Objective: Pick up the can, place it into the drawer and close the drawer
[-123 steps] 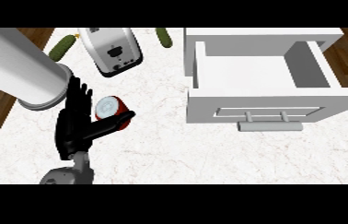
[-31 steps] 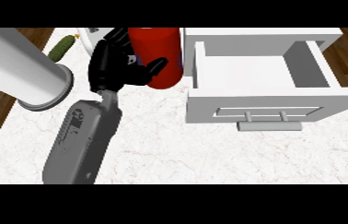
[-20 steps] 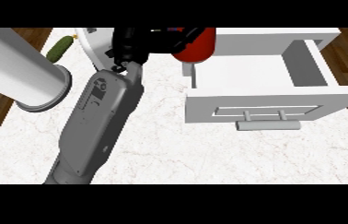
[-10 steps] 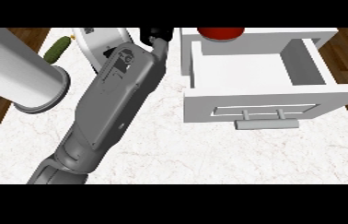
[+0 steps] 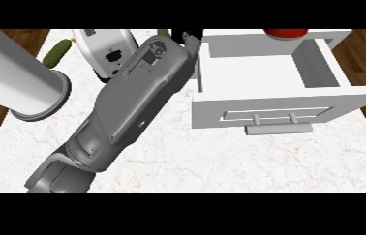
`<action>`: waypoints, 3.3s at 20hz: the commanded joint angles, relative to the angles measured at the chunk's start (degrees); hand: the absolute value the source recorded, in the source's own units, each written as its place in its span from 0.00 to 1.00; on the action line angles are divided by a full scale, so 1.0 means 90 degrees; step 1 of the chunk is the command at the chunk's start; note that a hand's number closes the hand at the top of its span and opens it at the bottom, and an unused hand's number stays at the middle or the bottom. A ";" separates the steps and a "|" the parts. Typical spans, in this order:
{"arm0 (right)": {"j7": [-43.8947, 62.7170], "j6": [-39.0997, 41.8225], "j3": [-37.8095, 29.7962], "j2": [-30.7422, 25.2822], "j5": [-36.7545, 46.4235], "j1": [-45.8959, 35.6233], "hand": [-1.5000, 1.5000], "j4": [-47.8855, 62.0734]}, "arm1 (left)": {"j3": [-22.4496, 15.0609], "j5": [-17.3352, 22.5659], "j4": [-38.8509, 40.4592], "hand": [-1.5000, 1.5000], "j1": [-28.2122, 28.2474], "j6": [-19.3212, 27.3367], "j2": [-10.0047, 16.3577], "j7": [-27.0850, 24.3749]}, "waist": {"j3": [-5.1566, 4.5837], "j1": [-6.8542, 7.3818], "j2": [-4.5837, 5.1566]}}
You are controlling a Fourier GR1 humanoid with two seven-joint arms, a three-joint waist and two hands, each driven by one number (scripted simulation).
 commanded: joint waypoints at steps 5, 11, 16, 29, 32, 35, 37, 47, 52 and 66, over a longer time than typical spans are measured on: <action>0.0028 -0.0005 0.0036 0.0038 0.0147 -0.0144 0.00 -0.0106 | -0.0695 0.1104 0.0818 1.00 -0.0479 0.0235 0.0000 -0.0479 | 0.0003 -0.0100 0.0022; 0.0406 -0.0175 0.0102 -0.0116 -0.0171 -0.0161 0.00 -0.0406 | -0.0998 0.1581 0.1523 1.00 -0.0755 0.0320 0.0000 -0.0759 | 0.0003 -0.0244 0.0054; 0.0493 -0.0117 0.0129 -0.0135 -0.0292 -0.0152 0.00 -0.0351 | -0.1522 0.2061 0.1638 1.00 -0.0766 0.0609 0.0000 -0.0807 | 0.0008 -0.0352 0.0059; 0.0339 -0.0126 0.0150 -0.0159 -0.0027 -0.0492 0.00 -0.0091 | -0.1988 0.2543 0.2398 0.00 -0.0871 0.0761 0.0000 -0.1311 | 0.0009 -0.0338 0.0114; 0.0444 -0.0187 0.0110 -0.0224 -0.0028 -0.0505 0.00 -0.0109 | -0.2023 0.2773 0.2344 0.00 -0.0851 0.0798 0.0000 -0.1353 | 0.0007 -0.0341 0.0110; 0.0374 -0.0255 0.0204 -0.0052 0.0279 -0.0563 0.00 -0.0081 | -0.2173 0.2837 0.2383 0.00 -0.0909 0.0847 0.0000 -0.1361 | 0.0007 -0.0278 0.0094; 0.0613 -0.0304 0.0293 -0.0083 0.0031 -0.0527 0.00 -0.0337 | -0.2317 0.2990 0.2182 0.00 -0.0832 0.1043 0.0000 -0.1438 | 0.0005 -0.0342 0.0085; -0.0688 0.0422 0.0190 -0.0502 0.1596 -0.0922 0.00 -0.0828 | -0.2275 0.3380 0.1951 0.00 -0.0744 0.1062 0.0000 -0.2078 | 0.0005 -0.0248 0.0096; -0.1141 0.0378 0.0518 -0.0668 0.2684 -0.1578 0.00 -0.0738 | -0.2231 0.3435 0.2005 0.00 -0.0982 0.0944 0.0000 -0.2217 | 0.0003 -0.0013 0.0080; -0.1407 -0.0610 0.3248 -0.0631 0.7231 -0.3445 0.00 0.0619 | -0.2178 0.3610 0.1993 0.00 -0.0991 0.0998 0.0001 -0.2154 | -0.0005 0.0270 0.0055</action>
